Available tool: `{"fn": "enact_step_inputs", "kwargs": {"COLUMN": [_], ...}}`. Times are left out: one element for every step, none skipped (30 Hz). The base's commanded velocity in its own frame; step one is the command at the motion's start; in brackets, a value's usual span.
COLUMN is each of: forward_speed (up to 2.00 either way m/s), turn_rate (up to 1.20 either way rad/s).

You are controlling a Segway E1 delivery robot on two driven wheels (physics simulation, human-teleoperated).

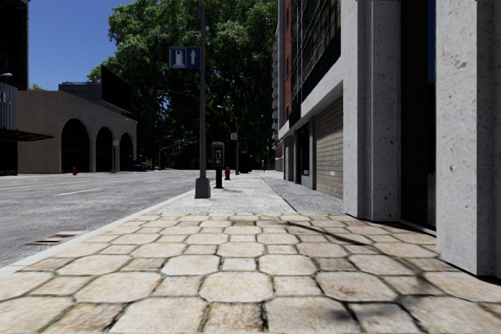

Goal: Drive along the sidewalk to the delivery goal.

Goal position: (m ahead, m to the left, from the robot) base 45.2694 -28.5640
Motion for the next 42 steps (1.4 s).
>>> {"fn": "enact_step_inputs", "kwargs": {"forward_speed": [2.00, 2.00, 2.00, 2.00, 2.00, 2.00, 2.00, 2.00, 2.00, 2.00, 2.00, 2.00, 2.00, 2.00, 2.00, 2.00, 2.00, 2.00, 2.00, 2.00, 2.00, 2.00, 2.00, 2.00, 2.00, 2.00, 2.00, 2.00, 2.00, 2.00, 2.00, 2.00, 2.00, 2.00, 2.00, 2.00, 2.00, 2.00, 2.00, 2.00, 2.00, 2.00], "turn_rate": [0.00, 0.00, 0.00, 0.00, 0.00, 0.00, 0.00, 0.00, 0.00, 0.00, 0.00, 0.00, 0.00, 0.00, 0.00, 0.00, 0.00, 0.00, 0.00, 0.00, 0.00, 0.00, 0.00, 0.00, 0.00, 0.00, 0.00, 0.00, 0.00, 0.00, 0.00, 0.00, 0.00, 0.00, 0.00, 0.00, 0.00, 0.00, 0.00, 0.00, 0.00, 0.00]}}
